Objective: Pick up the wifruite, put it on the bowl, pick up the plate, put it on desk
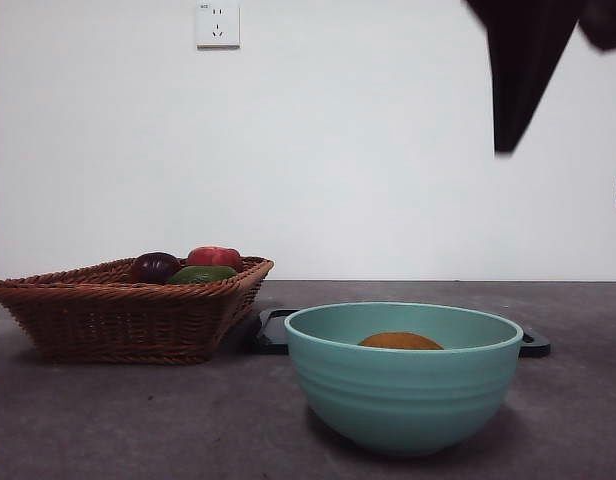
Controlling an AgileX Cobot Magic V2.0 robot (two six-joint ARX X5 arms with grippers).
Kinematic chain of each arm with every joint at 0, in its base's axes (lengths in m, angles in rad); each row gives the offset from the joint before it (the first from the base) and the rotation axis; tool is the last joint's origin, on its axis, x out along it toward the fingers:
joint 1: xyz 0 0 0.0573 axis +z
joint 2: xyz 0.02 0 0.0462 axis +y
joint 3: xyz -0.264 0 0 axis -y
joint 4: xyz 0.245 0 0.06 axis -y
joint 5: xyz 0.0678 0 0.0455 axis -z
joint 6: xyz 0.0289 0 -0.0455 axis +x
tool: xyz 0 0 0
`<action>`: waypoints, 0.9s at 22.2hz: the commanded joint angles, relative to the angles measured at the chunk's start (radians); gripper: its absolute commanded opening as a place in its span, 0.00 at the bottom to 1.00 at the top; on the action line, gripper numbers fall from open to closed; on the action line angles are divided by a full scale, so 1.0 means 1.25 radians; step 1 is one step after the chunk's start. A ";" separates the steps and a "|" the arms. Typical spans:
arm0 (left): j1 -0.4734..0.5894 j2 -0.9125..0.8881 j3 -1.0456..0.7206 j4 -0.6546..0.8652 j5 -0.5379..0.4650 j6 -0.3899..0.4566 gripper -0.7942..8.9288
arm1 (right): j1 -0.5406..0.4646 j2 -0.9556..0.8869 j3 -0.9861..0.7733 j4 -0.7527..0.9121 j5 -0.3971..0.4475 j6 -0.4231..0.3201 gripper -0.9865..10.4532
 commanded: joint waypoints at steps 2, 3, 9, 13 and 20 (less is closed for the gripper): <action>-0.007 0.002 0.008 0.009 -0.002 0.001 0.66 | 0.006 0.060 0.013 0.005 0.025 -0.021 0.62; -0.007 0.002 0.008 0.009 -0.002 0.001 0.66 | 0.006 0.075 0.013 0.005 0.025 -0.026 0.62; -0.007 0.002 0.008 0.009 -0.002 0.001 0.66 | 0.022 0.155 0.013 0.041 0.024 -0.031 0.62; -0.007 0.002 0.008 0.009 -0.002 0.002 0.66 | 0.058 0.216 0.013 0.089 0.025 -0.031 0.62; -0.007 0.002 0.008 0.009 -0.002 0.002 0.66 | 0.089 0.298 0.012 0.128 0.076 -0.025 0.51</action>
